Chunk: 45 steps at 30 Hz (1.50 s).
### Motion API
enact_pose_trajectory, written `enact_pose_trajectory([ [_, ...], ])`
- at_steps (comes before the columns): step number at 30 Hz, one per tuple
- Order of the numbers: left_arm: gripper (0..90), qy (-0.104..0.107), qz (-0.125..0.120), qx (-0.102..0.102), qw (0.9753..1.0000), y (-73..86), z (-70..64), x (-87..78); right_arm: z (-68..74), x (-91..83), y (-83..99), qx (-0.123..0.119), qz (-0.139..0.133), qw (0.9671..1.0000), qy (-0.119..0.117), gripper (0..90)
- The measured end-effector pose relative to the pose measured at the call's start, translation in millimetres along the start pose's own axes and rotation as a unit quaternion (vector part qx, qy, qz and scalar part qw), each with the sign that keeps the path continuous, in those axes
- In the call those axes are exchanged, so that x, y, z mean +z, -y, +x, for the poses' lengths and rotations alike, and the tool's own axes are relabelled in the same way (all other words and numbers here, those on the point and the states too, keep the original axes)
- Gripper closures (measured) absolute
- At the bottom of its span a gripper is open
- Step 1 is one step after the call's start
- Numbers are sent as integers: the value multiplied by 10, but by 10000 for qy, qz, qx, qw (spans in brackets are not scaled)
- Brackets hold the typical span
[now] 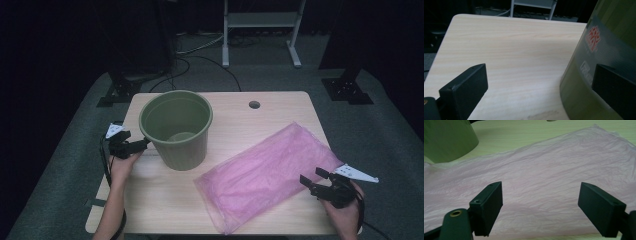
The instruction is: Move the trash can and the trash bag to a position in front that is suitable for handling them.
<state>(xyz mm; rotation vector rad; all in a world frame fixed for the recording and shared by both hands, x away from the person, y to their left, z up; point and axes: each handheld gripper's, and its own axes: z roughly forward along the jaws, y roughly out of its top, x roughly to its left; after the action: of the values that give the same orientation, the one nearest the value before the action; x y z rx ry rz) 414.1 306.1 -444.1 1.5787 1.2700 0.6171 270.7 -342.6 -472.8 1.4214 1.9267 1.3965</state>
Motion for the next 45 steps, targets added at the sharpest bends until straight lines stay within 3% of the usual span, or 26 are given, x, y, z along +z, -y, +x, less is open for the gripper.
enact_pose_trajectory([
  [7,0,39,-3,-5,10000,-28,1,48,9,-14,9,-58,12,10000,-30,191],
  [13,0,166,51,180,9997,-36,-71,61,29,-16,3,-80,-7,10000,-43,191],
  [26,0,522,205,629,9964,-65,-435,189,56,-8,3,-131,21,9999,-93,191],
  [34,0,782,308,893,9925,-99,-732,351,74,8,4,-183,58,9997,-145,191],
  [45,0,1097,343,978,9885,-94,-972,460,86,59,7,-231,170,9993,-236,191],
])
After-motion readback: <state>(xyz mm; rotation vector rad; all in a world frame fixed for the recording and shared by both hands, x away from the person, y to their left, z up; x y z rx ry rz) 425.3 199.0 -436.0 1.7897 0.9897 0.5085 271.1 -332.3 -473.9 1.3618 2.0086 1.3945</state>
